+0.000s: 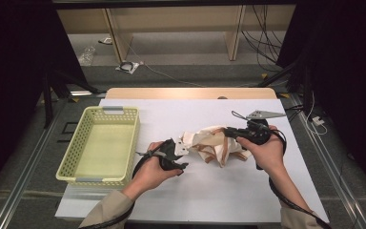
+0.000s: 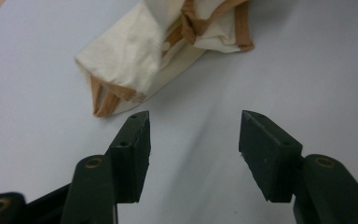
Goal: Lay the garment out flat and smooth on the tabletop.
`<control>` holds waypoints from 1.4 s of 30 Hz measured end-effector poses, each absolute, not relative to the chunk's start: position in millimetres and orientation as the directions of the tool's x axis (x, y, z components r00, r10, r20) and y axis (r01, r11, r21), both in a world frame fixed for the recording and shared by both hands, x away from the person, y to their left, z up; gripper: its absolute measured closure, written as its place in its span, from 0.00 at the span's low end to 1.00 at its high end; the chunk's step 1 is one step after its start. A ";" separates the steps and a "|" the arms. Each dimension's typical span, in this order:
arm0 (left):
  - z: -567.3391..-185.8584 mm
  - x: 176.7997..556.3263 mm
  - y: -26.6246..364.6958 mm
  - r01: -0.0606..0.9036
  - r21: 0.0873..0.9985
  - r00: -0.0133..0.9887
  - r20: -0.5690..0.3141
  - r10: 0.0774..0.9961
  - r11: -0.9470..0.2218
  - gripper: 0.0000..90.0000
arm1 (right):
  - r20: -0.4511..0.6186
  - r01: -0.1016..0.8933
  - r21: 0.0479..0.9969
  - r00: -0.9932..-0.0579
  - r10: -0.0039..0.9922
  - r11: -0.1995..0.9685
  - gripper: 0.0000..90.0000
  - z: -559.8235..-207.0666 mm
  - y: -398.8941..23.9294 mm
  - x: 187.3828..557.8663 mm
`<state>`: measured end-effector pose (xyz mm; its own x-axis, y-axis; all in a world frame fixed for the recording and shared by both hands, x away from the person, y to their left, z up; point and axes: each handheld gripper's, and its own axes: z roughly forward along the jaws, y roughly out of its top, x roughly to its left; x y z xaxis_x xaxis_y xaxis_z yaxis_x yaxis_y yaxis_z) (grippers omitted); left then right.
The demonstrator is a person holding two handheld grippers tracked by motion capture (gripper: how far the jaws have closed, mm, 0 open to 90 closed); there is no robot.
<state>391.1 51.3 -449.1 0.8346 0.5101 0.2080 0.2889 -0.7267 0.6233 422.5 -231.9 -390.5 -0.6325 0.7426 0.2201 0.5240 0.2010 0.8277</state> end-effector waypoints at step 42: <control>-477.0 428.4 -30.0 0.201 0.644 0.838 0.277 0.471 -0.738 0.51 | 0.281 0.598 0.788 -0.557 0.782 0.142 0.95 -406.8 -237.1 430.4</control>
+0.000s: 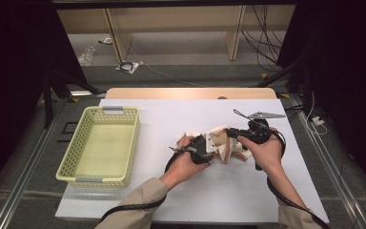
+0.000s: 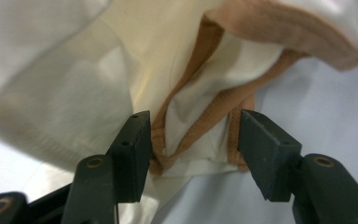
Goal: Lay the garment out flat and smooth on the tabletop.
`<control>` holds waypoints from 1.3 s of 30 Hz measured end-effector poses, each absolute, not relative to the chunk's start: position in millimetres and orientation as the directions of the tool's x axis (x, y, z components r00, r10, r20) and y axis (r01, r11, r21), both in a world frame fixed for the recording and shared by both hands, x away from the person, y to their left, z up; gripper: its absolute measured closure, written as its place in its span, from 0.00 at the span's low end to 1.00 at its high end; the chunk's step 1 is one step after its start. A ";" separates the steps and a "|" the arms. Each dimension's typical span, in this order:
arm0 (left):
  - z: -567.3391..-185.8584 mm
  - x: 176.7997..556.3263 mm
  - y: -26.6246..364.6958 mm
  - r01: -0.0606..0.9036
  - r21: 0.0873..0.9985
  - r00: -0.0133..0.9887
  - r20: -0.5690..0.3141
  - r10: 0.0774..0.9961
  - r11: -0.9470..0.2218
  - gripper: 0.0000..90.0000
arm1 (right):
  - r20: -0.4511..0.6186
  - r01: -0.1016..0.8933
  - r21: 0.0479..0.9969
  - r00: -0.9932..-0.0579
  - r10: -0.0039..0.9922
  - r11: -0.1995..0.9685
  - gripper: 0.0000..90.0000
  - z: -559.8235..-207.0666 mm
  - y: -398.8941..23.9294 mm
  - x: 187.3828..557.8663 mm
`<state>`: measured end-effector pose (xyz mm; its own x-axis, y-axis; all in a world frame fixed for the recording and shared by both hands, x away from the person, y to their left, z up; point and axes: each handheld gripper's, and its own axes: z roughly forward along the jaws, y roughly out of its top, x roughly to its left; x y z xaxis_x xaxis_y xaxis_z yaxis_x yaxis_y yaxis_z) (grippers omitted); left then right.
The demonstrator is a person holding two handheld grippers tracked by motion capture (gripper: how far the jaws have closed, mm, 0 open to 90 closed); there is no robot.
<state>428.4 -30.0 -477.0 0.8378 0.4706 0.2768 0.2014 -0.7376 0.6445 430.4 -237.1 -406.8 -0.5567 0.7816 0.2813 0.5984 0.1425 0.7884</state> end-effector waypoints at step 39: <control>-476.5 434.7 -45.6 0.315 0.609 0.877 0.107 0.469 -0.728 0.92 | 0.278 0.600 0.788 -0.549 0.788 0.140 0.95 -411.9 -240.8 433.0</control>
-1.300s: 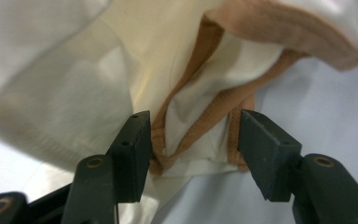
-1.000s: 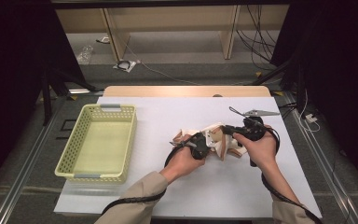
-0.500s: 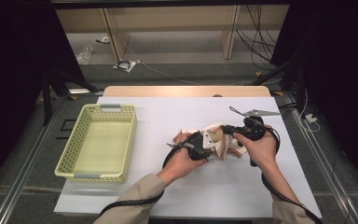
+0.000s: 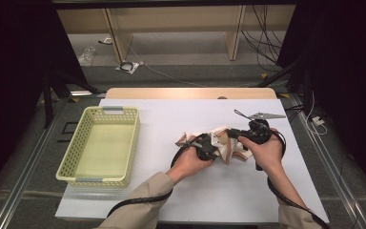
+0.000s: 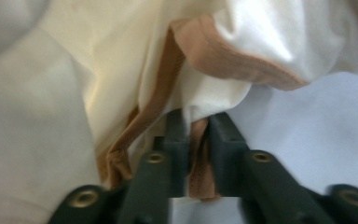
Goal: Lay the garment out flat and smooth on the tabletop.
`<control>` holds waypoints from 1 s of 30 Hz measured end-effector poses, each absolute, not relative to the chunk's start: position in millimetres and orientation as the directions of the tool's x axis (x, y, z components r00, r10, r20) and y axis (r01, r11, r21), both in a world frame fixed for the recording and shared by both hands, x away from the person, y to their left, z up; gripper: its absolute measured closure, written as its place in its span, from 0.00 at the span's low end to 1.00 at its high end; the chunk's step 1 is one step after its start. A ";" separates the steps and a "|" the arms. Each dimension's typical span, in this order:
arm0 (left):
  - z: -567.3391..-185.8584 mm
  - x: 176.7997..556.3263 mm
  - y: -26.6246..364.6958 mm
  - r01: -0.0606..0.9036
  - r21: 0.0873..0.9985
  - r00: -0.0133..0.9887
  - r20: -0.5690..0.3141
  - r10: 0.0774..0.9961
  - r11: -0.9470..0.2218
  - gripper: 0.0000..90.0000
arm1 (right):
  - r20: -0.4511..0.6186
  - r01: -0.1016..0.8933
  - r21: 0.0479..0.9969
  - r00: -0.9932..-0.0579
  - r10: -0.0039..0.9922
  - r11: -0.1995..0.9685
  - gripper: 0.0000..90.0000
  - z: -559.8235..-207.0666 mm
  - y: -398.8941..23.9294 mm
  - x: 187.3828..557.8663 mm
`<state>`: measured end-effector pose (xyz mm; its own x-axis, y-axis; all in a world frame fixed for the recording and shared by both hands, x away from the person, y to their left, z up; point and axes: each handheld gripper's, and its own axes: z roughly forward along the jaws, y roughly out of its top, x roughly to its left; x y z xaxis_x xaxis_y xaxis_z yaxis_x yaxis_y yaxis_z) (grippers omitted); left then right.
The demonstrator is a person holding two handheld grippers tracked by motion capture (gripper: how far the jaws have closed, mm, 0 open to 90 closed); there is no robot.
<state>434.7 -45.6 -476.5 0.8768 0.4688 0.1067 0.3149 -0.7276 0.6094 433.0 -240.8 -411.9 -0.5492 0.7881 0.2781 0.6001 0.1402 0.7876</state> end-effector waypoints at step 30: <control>-450.0 356.8 -1.5 0.246 0.658 0.921 0.070 0.383 -0.712 0.48 | 0.221 0.630 0.695 -0.645 0.731 0.346 0.71 -423.3 -265.8 405.1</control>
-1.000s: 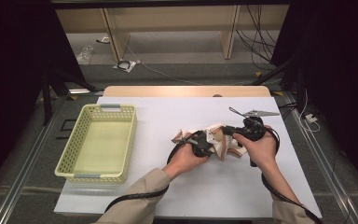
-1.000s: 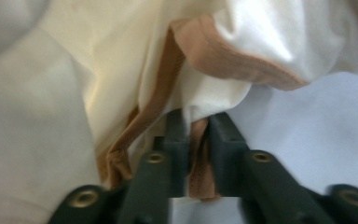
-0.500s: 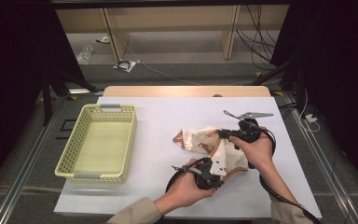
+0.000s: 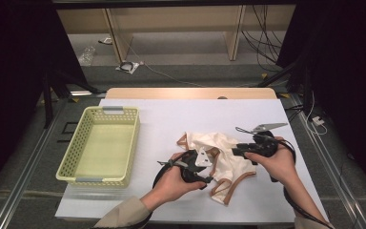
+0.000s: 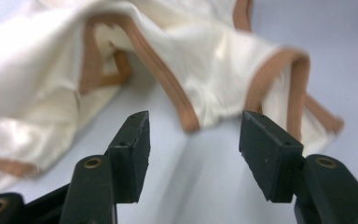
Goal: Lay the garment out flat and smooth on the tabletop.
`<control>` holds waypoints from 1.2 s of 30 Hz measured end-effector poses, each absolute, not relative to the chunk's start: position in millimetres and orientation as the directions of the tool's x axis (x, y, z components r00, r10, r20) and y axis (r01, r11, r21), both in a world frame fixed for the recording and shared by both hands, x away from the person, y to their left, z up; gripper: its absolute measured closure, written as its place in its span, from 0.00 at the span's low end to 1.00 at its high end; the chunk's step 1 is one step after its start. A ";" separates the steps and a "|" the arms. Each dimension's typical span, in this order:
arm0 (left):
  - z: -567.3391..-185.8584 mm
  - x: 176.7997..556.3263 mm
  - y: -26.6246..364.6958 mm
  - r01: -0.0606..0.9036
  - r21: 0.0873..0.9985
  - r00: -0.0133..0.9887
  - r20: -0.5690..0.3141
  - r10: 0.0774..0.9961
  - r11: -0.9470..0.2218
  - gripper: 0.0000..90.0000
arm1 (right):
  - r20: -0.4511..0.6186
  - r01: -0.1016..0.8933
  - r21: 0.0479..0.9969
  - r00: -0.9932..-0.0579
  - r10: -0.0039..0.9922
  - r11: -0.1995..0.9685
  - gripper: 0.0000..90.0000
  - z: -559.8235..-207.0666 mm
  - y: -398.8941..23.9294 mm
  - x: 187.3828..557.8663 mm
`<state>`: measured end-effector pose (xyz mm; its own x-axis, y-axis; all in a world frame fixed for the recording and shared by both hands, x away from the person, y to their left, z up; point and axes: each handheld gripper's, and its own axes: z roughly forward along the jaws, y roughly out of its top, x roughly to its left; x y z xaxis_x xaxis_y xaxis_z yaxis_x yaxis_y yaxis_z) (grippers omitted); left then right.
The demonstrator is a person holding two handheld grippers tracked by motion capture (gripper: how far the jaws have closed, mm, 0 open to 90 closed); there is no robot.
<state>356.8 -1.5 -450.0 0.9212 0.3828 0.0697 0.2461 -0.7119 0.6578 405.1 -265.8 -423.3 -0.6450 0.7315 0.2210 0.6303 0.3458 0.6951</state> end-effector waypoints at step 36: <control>-456.8 363.3 7.7 0.280 0.504 0.934 0.056 0.354 -0.817 0.95 | 0.092 0.380 0.555 -0.912 0.400 0.740 1.00 -473.3 -227.2 315.1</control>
<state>363.3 7.7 -456.8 0.9336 0.3541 0.0559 0.2798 -0.8173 0.5037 315.1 -227.2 -473.3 -0.9120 0.3995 0.0925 0.3803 0.7396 0.5553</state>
